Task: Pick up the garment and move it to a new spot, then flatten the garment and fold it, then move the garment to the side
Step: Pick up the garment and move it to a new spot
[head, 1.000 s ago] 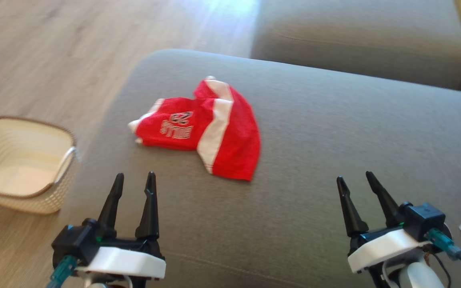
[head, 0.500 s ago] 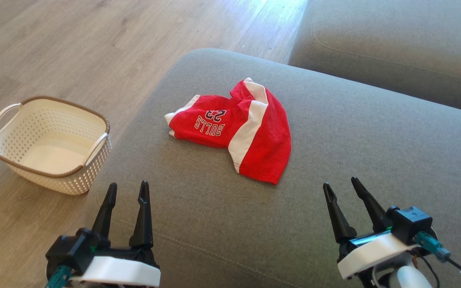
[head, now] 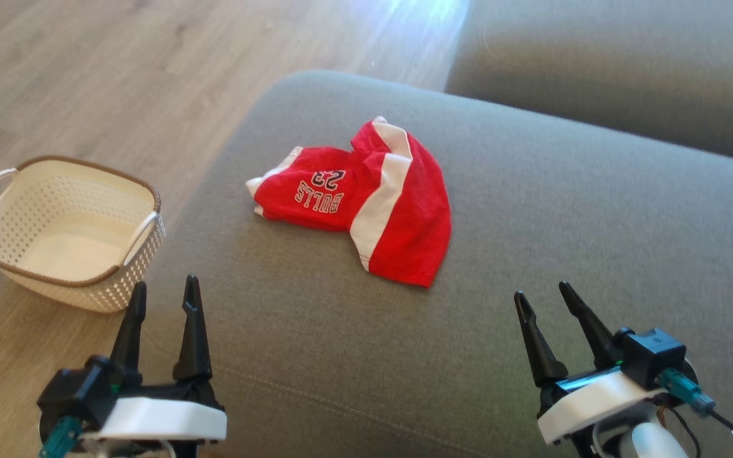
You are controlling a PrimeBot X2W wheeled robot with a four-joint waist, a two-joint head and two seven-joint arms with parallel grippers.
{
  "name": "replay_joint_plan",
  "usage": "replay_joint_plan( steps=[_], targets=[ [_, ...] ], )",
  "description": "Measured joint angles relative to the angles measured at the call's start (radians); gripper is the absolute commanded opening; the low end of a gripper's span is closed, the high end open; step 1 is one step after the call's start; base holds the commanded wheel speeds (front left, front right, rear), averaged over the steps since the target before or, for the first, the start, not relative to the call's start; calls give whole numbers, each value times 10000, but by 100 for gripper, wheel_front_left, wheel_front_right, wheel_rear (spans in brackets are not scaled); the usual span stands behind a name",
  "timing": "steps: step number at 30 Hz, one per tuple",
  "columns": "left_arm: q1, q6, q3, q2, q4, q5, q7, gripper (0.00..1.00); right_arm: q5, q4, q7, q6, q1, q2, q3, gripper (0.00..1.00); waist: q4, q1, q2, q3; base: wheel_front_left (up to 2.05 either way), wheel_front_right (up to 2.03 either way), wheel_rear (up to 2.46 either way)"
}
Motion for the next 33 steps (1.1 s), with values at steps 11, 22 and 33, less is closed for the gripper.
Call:
replay_joint_plan(
  steps=[11, 22, 33],
  targets=[
    [-2225, -1120, 550, 382, 1662, 63, 2, 100, -938, -853, 556, 0, -925, -6, -435, 100, -789, 0, 0, 1533, 0, 0, 0],
    [-6513, -1576, 102, 1964, 4880, -314, 1822, 100, -1363, -1781, 1012, -2, -1898, -31, 54, 100, -1917, 0, 0, 3142, 0, 0, 0],
    [-8692, -1655, -1338, 3091, 8130, -1461, 3599, 100, -1467, -2105, 1083, -2, -2431, -52, 217, 100, -3270, 1, -1, 4096, 0, 0, 0]
  ],
)
